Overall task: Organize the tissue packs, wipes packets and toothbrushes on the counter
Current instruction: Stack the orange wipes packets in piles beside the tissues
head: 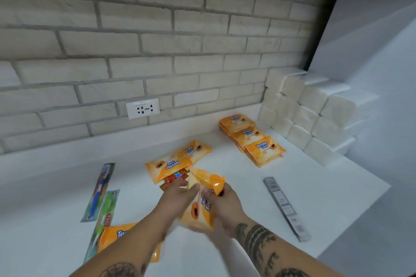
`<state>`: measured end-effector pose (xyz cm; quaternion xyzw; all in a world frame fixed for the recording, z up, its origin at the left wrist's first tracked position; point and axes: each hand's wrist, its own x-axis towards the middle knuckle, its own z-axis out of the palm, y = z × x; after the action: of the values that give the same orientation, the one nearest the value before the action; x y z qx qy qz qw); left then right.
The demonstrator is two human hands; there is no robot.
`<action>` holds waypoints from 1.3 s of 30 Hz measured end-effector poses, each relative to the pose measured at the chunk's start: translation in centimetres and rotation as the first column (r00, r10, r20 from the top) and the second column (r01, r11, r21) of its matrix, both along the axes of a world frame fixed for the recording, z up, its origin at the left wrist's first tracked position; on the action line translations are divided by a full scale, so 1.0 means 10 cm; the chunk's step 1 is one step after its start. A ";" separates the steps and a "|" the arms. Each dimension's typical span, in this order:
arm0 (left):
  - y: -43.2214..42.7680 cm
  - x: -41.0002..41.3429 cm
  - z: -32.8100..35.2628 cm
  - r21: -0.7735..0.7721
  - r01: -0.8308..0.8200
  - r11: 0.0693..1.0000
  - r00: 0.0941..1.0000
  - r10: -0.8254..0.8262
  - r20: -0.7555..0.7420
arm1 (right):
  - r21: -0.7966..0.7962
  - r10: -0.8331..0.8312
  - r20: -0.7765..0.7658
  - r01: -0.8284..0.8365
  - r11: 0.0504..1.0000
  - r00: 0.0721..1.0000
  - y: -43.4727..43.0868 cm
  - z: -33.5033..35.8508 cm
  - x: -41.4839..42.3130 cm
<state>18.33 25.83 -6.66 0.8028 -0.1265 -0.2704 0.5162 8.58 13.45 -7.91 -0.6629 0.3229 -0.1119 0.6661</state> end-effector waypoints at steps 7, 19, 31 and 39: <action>-0.39 -0.31 0.43 0.008 0.068 0.998 0.950 -0.067 0.306 | 0.095 -0.022 0.126 0.010 0.995 0.992 -0.21 0.67 -0.32; -0.71 -0.40 0.83 -0.184 0.036 0.982 0.925 0.037 0.379 | 0.037 -0.143 0.164 0.138 0.990 0.976 -0.69 1.11 -0.65; -0.90 -0.63 0.57 -0.364 0.079 0.928 0.977 -0.145 -0.156 | 0.175 -0.273 0.133 0.249 0.953 0.953 -1.05 0.78 -0.98; -1.46 -0.42 0.49 -0.409 -0.009 0.912 0.962 -0.103 -0.253 | 0.160 -0.288 0.140 0.266 0.951 0.947 -1.71 0.69 -0.85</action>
<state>14.16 11.23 -1.75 0.6305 -0.1281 -0.3570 0.6773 0.04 -3.67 -1.01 -0.5515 0.3649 -0.2352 0.7123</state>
